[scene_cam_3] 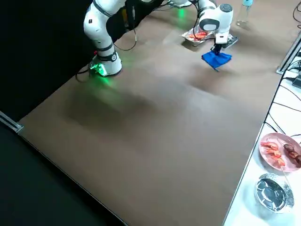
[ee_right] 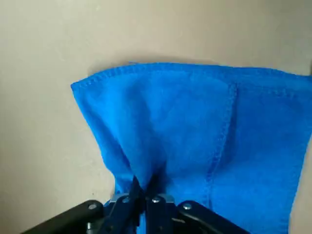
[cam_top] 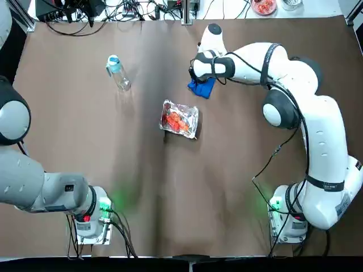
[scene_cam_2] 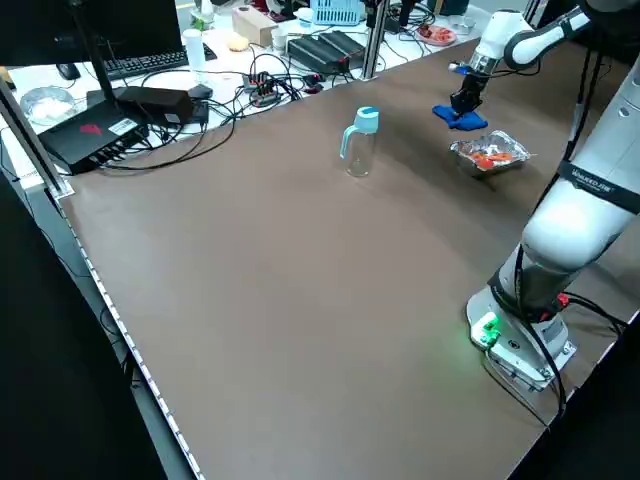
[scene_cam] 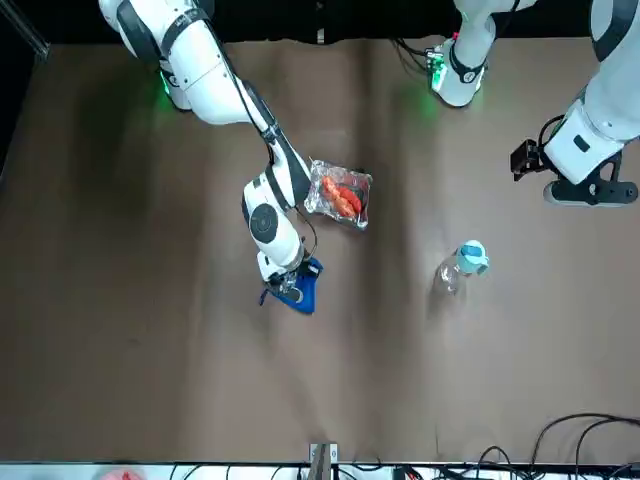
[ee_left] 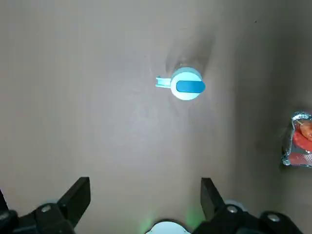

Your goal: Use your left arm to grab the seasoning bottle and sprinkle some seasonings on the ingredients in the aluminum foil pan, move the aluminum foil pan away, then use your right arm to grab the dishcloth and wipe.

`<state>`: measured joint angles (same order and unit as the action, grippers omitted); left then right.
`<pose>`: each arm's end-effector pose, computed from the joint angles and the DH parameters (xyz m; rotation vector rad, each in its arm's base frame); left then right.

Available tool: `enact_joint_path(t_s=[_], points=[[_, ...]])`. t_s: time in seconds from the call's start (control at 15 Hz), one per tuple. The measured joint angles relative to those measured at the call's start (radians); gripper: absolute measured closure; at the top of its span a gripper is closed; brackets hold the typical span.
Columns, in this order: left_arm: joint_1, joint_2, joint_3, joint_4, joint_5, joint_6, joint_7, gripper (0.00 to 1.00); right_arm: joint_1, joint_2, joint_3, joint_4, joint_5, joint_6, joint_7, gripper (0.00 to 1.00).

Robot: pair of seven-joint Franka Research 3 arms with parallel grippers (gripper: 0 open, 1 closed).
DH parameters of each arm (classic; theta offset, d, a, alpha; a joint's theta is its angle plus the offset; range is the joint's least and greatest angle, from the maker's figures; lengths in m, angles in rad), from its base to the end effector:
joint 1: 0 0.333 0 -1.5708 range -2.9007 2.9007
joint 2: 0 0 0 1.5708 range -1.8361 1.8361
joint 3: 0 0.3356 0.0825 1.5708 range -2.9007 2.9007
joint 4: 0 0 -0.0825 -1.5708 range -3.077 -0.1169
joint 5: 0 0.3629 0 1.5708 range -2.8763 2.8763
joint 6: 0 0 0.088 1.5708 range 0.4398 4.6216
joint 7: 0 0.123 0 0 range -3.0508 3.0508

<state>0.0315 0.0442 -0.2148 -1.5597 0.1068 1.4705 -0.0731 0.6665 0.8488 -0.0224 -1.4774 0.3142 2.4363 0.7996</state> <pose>0.5274 -0.0808 0.6026 -3.0185 0.1616 0.1799 0.5783 0.4431 0.1921 -2.8665 0.5449 0.0724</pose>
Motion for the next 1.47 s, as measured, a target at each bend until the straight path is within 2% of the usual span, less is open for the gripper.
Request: enact_joint_path(t_s=[0.13, 0.4, 0.6, 0.73, 1.0, 1.47], points=[[0.0, 0.0, 0.0, 0.0, 0.0, 0.0, 0.0, 0.0, 0.009, 0.0, 0.008, 0.0, 0.0, 0.015, 0.031, 0.94], [0.0, 0.0, 0.0, 0.0, 0.0, 0.0, 0.0, 0.0, 0.085, 0.009, 0.017, -0.001, -0.001, 0.168, 0.19, 0.94], [0.001, 0.0, 0.001, 0.0, 0.0, 0.0, 0.0, 0.0, 0.094, 0.011, 0.008, -0.001, -0.008, 0.167, 0.187, 0.94], [0.003, 0.0, 0.001, 0.0, 0.0, 0.0, 0.0, 0.0, 0.052, 0.009, 0.001, 0.002, -0.008, 0.068, 0.117, 0.94], [0.007, 0.0, 0.001, 0.0, 0.0, 0.0, 0.0, 0.0, -0.076, -0.02, 0.004, 0.019, -0.006, -0.224, -0.09, 0.94], [0.007, 0.0, 0.001, 0.001, 0.0, 0.0, 0.0, 0.0, -0.248, -0.121, 0.007, 0.03, -0.007, -0.503, -0.309, 0.94]])
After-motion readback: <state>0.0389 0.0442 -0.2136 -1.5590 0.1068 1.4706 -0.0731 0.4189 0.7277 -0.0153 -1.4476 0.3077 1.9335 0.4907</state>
